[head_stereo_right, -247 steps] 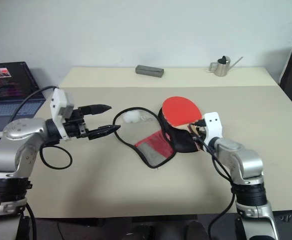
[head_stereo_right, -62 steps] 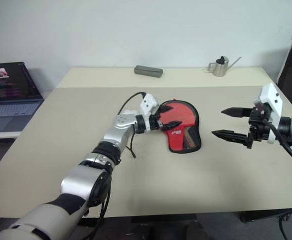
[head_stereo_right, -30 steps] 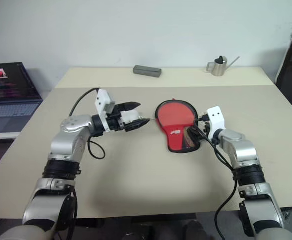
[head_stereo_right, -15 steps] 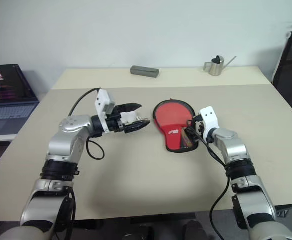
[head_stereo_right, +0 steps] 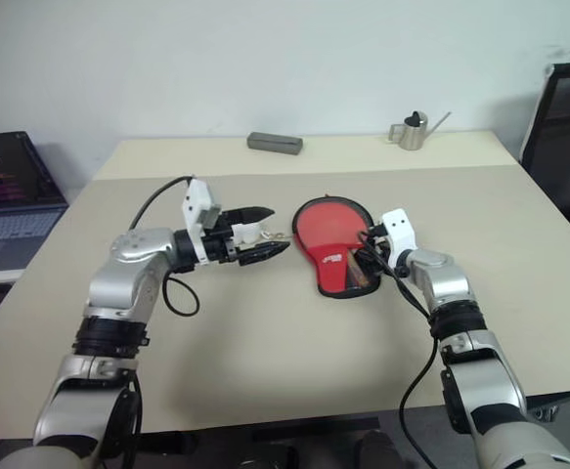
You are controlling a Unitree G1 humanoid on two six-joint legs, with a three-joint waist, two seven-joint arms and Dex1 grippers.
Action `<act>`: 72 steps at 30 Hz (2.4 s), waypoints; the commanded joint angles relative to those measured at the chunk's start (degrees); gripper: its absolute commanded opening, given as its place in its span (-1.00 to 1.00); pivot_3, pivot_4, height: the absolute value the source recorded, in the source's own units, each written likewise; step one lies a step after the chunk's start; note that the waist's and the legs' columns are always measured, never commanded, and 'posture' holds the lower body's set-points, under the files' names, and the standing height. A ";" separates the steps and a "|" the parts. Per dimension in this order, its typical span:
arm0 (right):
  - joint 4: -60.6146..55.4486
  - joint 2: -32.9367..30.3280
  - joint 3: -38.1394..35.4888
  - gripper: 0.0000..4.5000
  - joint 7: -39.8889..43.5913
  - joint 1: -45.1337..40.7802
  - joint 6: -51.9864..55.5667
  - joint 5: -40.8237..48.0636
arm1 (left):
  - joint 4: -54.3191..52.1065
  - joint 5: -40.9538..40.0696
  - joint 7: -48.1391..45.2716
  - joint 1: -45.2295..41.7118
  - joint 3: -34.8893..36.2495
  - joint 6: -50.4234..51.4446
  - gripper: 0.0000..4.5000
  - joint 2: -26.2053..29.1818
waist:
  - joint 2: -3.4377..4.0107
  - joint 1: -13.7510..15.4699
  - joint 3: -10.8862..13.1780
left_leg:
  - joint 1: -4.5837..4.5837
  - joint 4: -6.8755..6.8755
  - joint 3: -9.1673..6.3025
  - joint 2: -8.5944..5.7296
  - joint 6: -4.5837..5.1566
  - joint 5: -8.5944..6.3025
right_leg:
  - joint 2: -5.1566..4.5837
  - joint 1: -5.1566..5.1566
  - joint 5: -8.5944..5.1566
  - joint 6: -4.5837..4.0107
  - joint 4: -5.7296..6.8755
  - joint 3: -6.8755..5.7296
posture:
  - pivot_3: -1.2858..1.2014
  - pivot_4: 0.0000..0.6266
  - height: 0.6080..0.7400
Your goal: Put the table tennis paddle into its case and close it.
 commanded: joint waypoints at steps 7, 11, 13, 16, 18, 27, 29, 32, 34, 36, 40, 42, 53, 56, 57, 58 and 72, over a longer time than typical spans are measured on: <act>1.38 1.96 1.07 -0.90 0.28 0.93 2.77 -0.99 | -4.20 -2.14 -2.42 0.69 0.05 1.55 0.90 2.21 | 0.01 0.07 -0.01 | 0.16 -0.03 0.02 0.35 -0.15 0.06 | 0.36 0.03 0.20 -0.28 0.03 0.01 | 0.03 -0.52 1.00; 1.62 2.36 -0.39 -1.00 -1.84 0.42 3.17 -0.68 | -5.30 -2.61 -3.78 1.70 0.17 2.46 0.90 3.26 | 0.01 0.08 -0.02 | 0.25 -0.05 0.02 0.35 -0.16 0.07 | 0.38 0.09 0.23 -0.27 0.02 0.04 | 0.03 -0.52 1.00; 1.19 2.43 -1.14 -1.00 -2.23 0.20 4.19 -0.25 | -6.27 -3.17 -4.93 2.48 0.10 3.50 0.90 4.09 | 0.01 0.08 -0.02 | 0.29 -0.06 0.03 0.35 -0.16 0.07 | 0.38 0.11 0.23 -0.28 0.03 0.05 | 0.03 -0.52 1.00; -0.38 2.33 -2.61 -1.00 -2.83 0.00 6.76 0.68 | -8.12 -4.27 -7.39 4.03 -0.11 5.37 0.90 6.16 | 0.01 0.16 -0.02 | 0.30 -0.06 0.03 0.36 -0.17 0.07 | 0.39 0.11 0.24 -0.28 0.03 0.06 | 0.03 -0.52 1.00; -1.73 2.33 -3.67 -1.00 -3.46 0.05 8.88 1.56 | -8.91 -4.85 -8.24 4.72 -0.17 6.34 0.90 7.36 | 0.01 0.26 -0.02 | 0.30 -0.06 0.02 0.36 -0.18 0.07 | 0.39 0.11 0.24 -0.28 0.02 0.05 | 0.03 -0.52 1.00; -15.81 1.89 -9.22 -1.00 -8.41 1.91 24.55 6.79 | -13.47 -8.90 -10.13 7.28 0.87 11.33 0.90 11.50 | 0.03 0.97 0.00 | -0.03 -0.14 -0.05 0.35 -0.19 0.06 | 0.38 -0.14 0.23 -0.29 -0.10 0.01 | 0.03 -0.52 1.00; -18.20 1.90 -9.89 -1.00 -9.43 2.52 26.88 7.56 | -14.77 -9.73 -10.24 7.97 0.68 12.31 0.90 11.86 | 0.03 1.03 0.00 | -0.20 -0.12 -0.05 0.35 -0.20 0.06 | 0.36 -0.29 0.23 -0.29 -0.11 0.01 | 0.03 -0.52 1.00; -21.47 2.31 -11.34 -1.00 -11.23 3.53 30.68 9.03 | -16.77 -11.53 -10.67 8.81 0.58 14.36 0.90 12.26 | 0.03 1.13 0.00 | -0.37 -0.12 -0.04 0.35 -0.21 0.06 | 0.36 -0.47 0.23 -0.29 -0.10 0.01 | 0.03 -0.52 1.00; -23.97 2.78 -12.39 -1.00 -12.50 4.39 33.72 10.19 | -18.16 -12.78 -11.12 9.21 0.41 15.89 0.90 12.59 | 0.03 1.19 0.00 | -0.43 -0.12 -0.05 0.35 -0.21 0.06 | 0.36 -0.53 0.23 -0.29 -0.09 0.01 | 0.03 -0.52 1.00; -26.61 3.41 -13.63 -1.00 -13.89 5.38 36.85 11.25 | -19.67 -13.61 -11.54 9.81 0.00 16.96 0.90 12.99 | 0.03 1.26 0.00 | -0.45 -0.13 -0.04 0.35 -0.20 0.06 | 0.36 -0.54 0.23 -0.29 -0.10 0.01 | 0.03 -0.52 1.00; -31.99 5.21 -16.38 -1.00 -16.76 7.44 42.46 13.01 | -21.90 -14.80 -11.82 10.62 -0.47 18.27 0.90 13.18 | 0.03 1.32 0.00 | -0.44 -0.13 -0.03 0.36 -0.20 0.06 | 0.36 -0.54 0.23 -0.29 -0.10 0.02 | 0.03 -0.52 1.00; -34.62 6.14 -17.65 -1.00 -18.39 8.56 44.68 13.39 | -23.01 -15.54 -11.97 10.83 -0.75 18.97 0.90 13.23 | 0.04 1.43 0.00 | -0.45 -0.14 -0.04 0.36 -0.20 0.06 | 0.36 -0.54 0.23 -0.30 -0.10 0.01 | 0.03 -0.52 1.00; -47.99 5.04 -20.82 -1.00 -20.46 17.84 55.33 15.74 | -29.95 -17.38 -15.86 14.80 -3.62 19.55 0.90 15.89 | 0.06 1.94 -0.02 | -0.43 -0.15 -0.05 0.37 -0.18 0.05 | 0.35 -0.42 0.21 -0.29 -0.23 -0.06 | 0.03 -0.52 1.00; -50.69 4.49 -21.42 -1.00 -20.20 18.72 57.69 16.33 | -30.25 -16.67 -16.57 15.05 -4.24 18.45 0.90 16.81 | 0.06 1.99 -0.02 | -0.42 -0.15 -0.06 0.37 -0.18 0.05 | 0.34 -0.40 0.21 -0.29 -0.23 -0.09 | 0.03 -0.52 1.00; -51.55 4.11 -21.51 -1.00 -20.00 18.98 58.51 16.56 | -30.22 -16.74 -16.67 15.03 -4.30 18.33 0.90 16.97 | 0.06 2.00 -0.02 | -0.42 -0.15 -0.07 0.37 -0.18 0.05 | 0.34 -0.38 0.21 -0.29 -0.23 -0.10 | 0.03 -0.52 1.00; -52.45 3.71 -21.75 -1.00 -19.82 19.29 59.39 16.81 | -30.17 -16.77 -16.82 14.99 -4.38 18.19 0.90 17.13 | 0.06 2.00 -0.02 | -0.42 -0.15 -0.06 0.37 -0.18 0.05 | 0.34 -0.38 0.21 -0.29 -0.23 -0.11 | 0.03 -0.52 1.00; -64.80 0.64 -23.34 -1.00 -21.03 31.25 62.86 25.05 | -32.47 -18.31 -21.40 15.61 -5.20 17.38 0.90 21.06 | 0.06 2.13 -0.02 | -0.42 -0.18 -0.18 0.39 -0.14 0.03 | 0.32 -0.20 0.16 -0.25 -0.43 -0.27 | 0.03 -0.52 1.00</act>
